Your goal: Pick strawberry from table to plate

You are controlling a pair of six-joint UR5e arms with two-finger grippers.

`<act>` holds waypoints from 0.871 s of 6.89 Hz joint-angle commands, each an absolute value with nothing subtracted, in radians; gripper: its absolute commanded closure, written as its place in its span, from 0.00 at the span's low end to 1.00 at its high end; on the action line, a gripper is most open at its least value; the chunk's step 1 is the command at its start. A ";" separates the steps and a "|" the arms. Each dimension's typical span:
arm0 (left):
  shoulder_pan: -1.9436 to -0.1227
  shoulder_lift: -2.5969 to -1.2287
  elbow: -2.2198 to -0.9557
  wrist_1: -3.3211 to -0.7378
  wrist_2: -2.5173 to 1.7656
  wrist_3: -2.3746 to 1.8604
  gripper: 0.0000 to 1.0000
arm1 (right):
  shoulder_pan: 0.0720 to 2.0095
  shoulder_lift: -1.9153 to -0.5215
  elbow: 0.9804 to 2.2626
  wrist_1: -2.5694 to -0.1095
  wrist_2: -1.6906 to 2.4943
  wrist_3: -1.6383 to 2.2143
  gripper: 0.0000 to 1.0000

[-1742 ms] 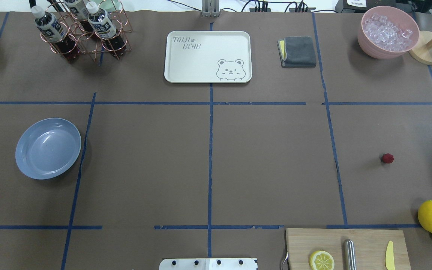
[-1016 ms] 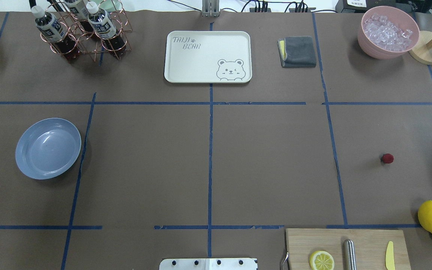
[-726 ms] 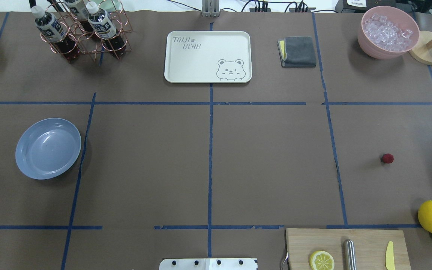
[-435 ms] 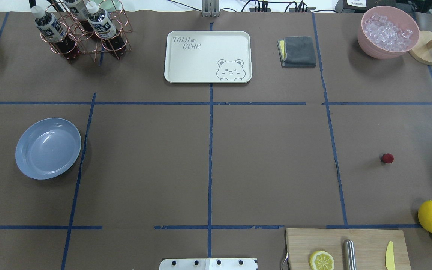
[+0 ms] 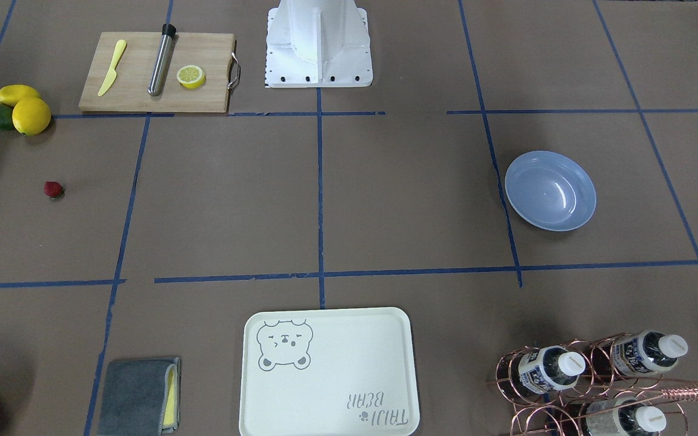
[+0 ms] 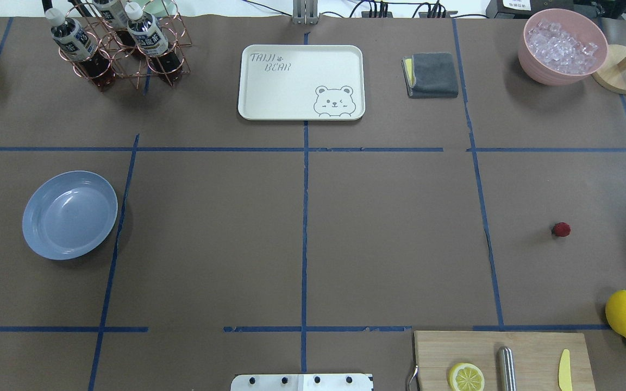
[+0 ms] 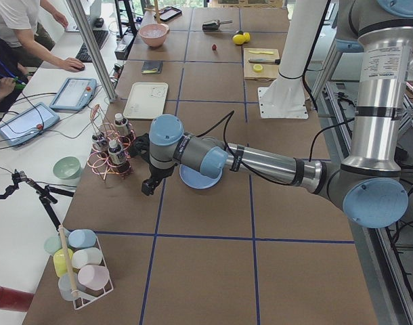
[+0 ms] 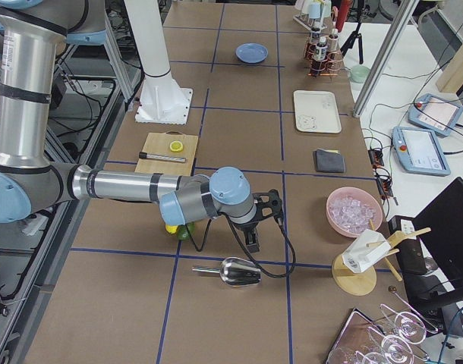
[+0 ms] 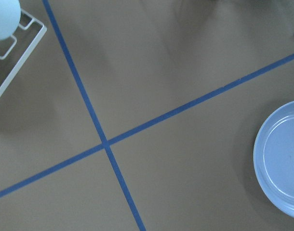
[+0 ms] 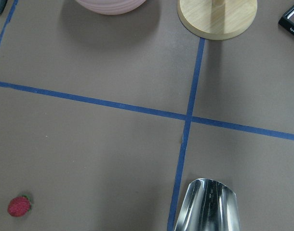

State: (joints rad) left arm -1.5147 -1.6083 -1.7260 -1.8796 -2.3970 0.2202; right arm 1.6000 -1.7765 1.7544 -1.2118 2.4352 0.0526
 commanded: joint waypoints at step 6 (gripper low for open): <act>-1.240 -1.513 -1.641 -2.335 -2.372 -0.207 0.00 | 1.597 -1.778 1.749 -1.198 2.447 0.066 0.00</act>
State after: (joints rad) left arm -1.3221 -1.5412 -1.6492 -2.2591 -2.4070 -0.0442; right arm 1.5969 -1.7761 1.7520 -1.1976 2.4460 0.0613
